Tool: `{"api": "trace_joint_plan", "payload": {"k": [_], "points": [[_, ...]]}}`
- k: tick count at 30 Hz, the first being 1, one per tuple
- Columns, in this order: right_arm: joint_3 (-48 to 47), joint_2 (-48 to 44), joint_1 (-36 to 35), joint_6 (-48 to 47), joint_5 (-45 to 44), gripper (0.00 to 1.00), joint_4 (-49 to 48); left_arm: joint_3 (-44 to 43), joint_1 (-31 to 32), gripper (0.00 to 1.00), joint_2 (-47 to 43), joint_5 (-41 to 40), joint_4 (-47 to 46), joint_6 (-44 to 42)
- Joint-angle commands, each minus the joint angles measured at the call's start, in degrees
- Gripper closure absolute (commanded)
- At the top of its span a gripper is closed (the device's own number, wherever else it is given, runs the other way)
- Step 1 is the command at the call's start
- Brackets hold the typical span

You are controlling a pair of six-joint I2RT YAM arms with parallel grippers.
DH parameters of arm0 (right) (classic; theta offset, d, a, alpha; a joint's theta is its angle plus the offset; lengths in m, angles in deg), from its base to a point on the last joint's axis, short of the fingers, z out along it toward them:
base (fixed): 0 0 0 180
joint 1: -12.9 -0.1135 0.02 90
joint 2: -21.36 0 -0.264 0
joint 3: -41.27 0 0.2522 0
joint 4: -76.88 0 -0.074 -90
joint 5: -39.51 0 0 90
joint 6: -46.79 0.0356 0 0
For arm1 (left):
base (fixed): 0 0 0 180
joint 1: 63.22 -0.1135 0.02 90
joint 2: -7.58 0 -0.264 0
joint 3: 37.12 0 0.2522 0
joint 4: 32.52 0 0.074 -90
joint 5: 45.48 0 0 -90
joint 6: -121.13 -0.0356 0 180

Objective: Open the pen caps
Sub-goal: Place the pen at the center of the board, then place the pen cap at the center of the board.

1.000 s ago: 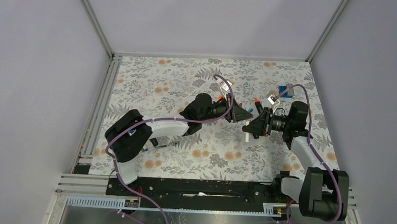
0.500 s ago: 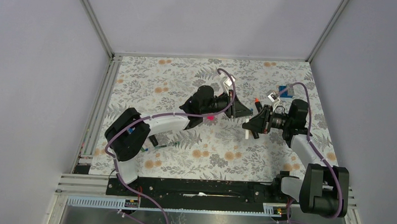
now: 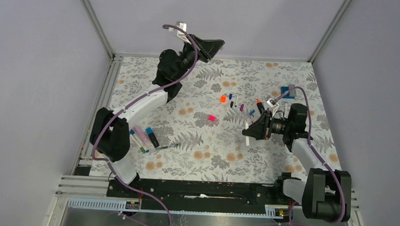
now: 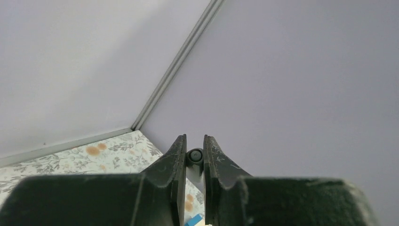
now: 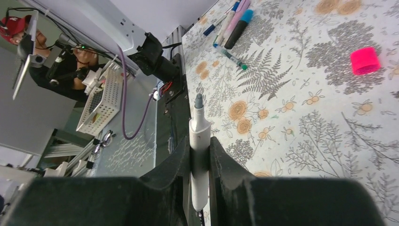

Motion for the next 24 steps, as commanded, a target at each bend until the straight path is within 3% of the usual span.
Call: {"api": "trace_joint_plan", "payload": {"k": [1, 5, 8, 10, 14, 19, 24], "points": [[-2.2, -3.6, 3.6, -5.2, -0.1, 1.00, 4.5, 6.3, 2.0, 1.00, -6.8, -0.1, -2.0, -1.4], [-2.4, -4.8, 8.6, -6.5, -2.4, 1.00, 5.7, 16.1, 1.9, 1.00, -13.6, 0.4, 0.7, -3.8], [-5.1, -4.9, 10.7, -15.5, -6.7, 1.00, 16.4, 22.4, 1.9, 1.00, -17.7, 1.6, 3.4, -4.3], [-9.0, -4.5, 10.9, -29.0, -15.9, 1.00, 29.8, 25.9, 2.2, 1.00, -19.6, 2.6, 6.0, -4.2], [-10.8, -3.4, 10.9, -35.2, -33.3, 1.00, 35.2, 30.4, 4.9, 1.00, -20.8, -0.8, 12.2, -4.2], [-11.7, -0.8, 10.9, -39.1, -42.5, 1.00, 38.0, 32.2, 10.3, 1.00, -17.3, -10.6, 19.6, -3.3], [-13.6, 4.2, 10.8, -39.7, -48.1, 0.99, 39.4, 28.7, 13.1, 1.00, -9.2, -14.8, 24.1, -0.7]]}}
